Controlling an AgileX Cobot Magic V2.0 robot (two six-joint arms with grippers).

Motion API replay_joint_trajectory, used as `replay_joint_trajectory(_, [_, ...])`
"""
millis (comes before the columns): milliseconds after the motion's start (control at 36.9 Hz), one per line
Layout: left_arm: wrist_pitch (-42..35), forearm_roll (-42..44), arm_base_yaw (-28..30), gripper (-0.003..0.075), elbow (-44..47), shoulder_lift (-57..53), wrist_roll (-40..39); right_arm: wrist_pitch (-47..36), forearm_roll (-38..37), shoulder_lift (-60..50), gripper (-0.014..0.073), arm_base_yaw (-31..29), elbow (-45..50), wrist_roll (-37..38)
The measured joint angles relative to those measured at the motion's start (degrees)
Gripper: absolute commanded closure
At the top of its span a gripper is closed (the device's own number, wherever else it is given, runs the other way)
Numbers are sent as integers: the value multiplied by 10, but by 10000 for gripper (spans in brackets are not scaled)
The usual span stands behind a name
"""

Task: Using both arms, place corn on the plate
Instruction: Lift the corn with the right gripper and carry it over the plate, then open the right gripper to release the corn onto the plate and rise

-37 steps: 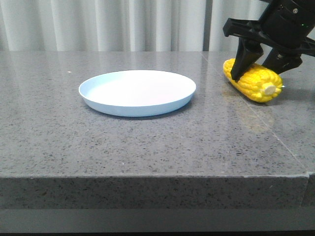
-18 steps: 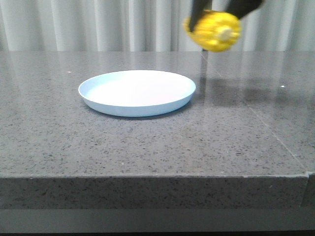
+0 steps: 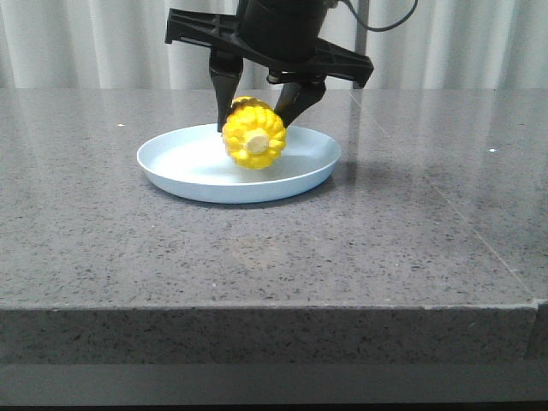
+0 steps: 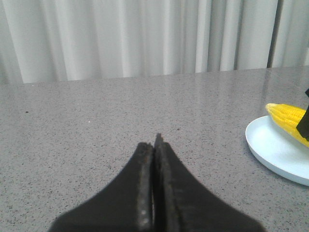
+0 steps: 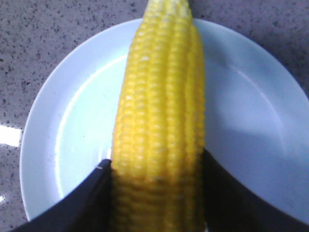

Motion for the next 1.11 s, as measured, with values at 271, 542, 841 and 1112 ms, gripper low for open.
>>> replay_joint_trajectory(271, [0, 0, 0, 741, 0, 0, 0, 5, 4, 0, 33, 0, 0, 2])
replay_joint_trajectory(542, [0, 0, 0, 741, 0, 0, 0, 20, -18, -75, 524, -28, -1, 2])
replay_joint_trajectory(841, [0, 0, 0, 741, 0, 0, 0, 107, -57, -142, 659, -121, 0, -42])
replay_joint_trajectory(1112, [0, 0, 0, 741, 0, 0, 0, 124, -50, -266, 659, -261, 143, -135])
